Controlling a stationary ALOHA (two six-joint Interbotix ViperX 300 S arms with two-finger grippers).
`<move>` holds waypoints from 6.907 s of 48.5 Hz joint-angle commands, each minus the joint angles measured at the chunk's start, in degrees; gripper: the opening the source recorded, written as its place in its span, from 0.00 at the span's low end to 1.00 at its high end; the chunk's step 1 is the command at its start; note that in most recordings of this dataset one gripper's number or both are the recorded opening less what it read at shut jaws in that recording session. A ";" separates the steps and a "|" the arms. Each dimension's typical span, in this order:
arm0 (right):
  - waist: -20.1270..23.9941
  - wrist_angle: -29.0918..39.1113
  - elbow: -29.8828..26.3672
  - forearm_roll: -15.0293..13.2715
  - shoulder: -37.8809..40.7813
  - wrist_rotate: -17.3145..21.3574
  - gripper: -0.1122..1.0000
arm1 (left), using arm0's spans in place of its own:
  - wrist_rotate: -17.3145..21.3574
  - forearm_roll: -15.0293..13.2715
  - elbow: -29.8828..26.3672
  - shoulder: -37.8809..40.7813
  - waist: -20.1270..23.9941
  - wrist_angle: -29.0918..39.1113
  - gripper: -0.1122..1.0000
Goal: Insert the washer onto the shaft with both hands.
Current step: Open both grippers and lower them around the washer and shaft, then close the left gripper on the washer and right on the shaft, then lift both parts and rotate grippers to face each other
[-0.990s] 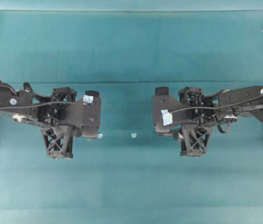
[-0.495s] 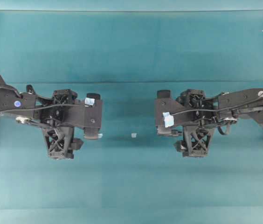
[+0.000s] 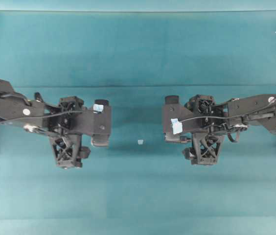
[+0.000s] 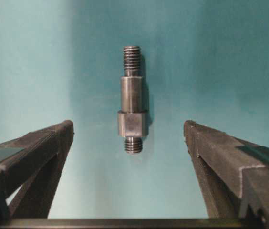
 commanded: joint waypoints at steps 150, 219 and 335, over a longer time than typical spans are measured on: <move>-1.41 -3.96 1.49 -0.09 4.83 -0.44 0.87 | -0.35 0.09 -1.32 6.77 0.35 -6.06 0.82; -1.49 -3.96 1.49 0.00 5.10 -0.44 0.11 | 0.62 0.09 -1.32 6.86 -0.35 -7.03 0.43; 0.53 -22.32 7.21 1.67 -2.20 0.44 0.10 | 0.53 0.18 7.03 -2.29 0.44 -33.75 0.43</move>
